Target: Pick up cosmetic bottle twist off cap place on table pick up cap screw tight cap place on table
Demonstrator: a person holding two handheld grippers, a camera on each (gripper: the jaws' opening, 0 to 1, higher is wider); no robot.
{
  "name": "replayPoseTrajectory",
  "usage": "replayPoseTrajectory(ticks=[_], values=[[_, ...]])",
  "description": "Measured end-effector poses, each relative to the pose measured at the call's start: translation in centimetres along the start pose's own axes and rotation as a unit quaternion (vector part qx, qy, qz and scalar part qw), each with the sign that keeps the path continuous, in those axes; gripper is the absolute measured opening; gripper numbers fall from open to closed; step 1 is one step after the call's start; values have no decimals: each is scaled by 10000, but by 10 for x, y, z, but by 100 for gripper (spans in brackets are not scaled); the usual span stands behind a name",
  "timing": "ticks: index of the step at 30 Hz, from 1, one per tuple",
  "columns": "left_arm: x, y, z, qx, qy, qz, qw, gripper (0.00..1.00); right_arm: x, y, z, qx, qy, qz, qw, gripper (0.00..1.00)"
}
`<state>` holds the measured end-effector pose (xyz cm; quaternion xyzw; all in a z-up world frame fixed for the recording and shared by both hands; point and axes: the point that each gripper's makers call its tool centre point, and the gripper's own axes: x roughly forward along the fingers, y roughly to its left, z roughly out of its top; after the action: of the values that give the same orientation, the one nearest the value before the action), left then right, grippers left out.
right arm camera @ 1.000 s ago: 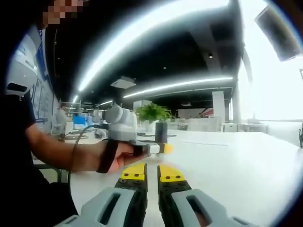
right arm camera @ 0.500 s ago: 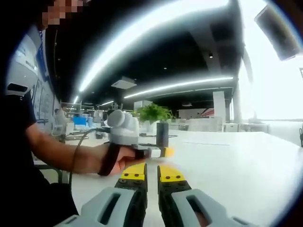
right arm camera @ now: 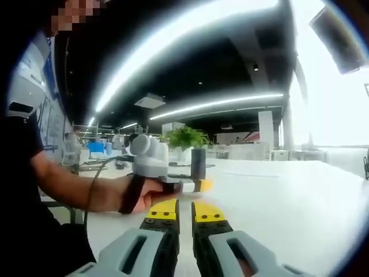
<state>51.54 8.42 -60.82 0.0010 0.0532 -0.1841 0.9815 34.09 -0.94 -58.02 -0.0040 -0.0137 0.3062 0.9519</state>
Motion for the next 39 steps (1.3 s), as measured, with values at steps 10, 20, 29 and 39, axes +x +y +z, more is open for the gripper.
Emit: replayPoseTrajectory(ticks=[10, 20, 29, 39], values=[[-8, -2, 15, 139, -121, -128, 9997, 14, -1, 2, 2, -18, 4, -14, 10000, 2], [-16, 10, 15, -192, -24, -602, 9980, 14, 1, 2, 6, -21, -16, -50, 10000, 2], [-38, 8, 32, -55, -186, -1067, 9941, 14, 7, 7, 7, -52, 14, 13, 10000, 2], [-73, -2, 49, 54, -265, -1857, 9822, 14, 10, 11, 12, -113, 51, 29, 9999, 1]])
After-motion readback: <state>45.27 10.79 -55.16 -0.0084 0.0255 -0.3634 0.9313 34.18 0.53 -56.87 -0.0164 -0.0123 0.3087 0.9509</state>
